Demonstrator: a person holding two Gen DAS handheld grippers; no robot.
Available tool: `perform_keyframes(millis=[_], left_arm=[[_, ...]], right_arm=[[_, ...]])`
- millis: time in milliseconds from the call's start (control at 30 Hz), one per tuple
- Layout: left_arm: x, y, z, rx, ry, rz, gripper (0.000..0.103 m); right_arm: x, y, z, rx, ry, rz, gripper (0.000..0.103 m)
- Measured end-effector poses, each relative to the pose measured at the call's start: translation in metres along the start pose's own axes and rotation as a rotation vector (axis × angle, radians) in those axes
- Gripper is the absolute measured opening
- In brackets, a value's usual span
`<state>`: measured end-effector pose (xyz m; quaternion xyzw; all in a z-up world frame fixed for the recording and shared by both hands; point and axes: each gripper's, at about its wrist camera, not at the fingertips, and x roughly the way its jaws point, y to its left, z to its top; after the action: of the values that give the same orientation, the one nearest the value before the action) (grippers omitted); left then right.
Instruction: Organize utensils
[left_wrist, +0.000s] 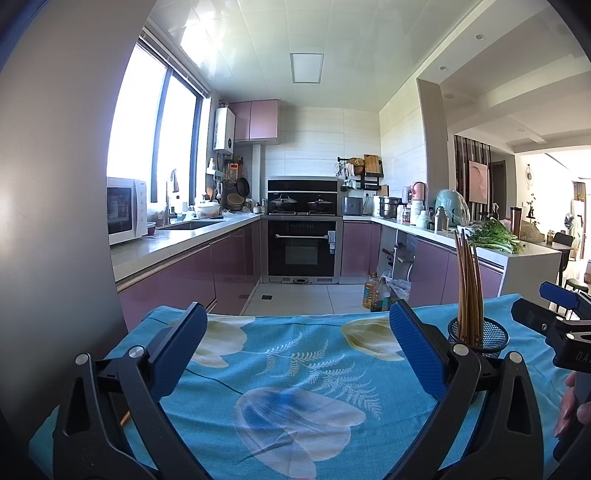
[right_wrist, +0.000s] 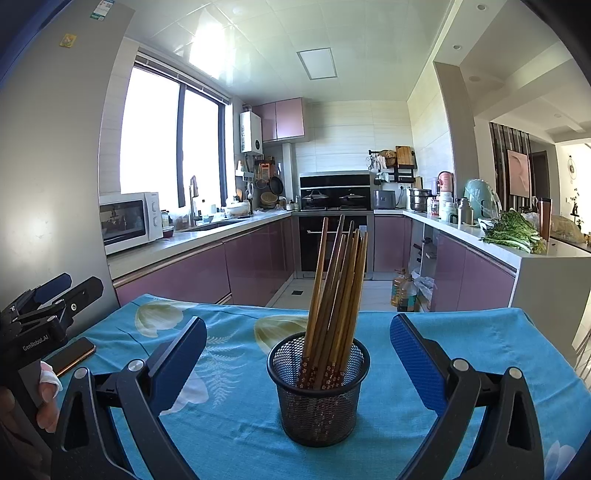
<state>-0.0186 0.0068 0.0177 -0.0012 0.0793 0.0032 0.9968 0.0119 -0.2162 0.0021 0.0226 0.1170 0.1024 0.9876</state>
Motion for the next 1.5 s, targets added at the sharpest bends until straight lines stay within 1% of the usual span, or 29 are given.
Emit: perform_keyframes(millis=[1500], left_arm=[[0.0020,-0.0013,-0.0027,0.002,0.009,0.001,0.097]], right_arm=[[0.0006,-0.0021,0.0007,0.007,0.003,-0.002,0.096]])
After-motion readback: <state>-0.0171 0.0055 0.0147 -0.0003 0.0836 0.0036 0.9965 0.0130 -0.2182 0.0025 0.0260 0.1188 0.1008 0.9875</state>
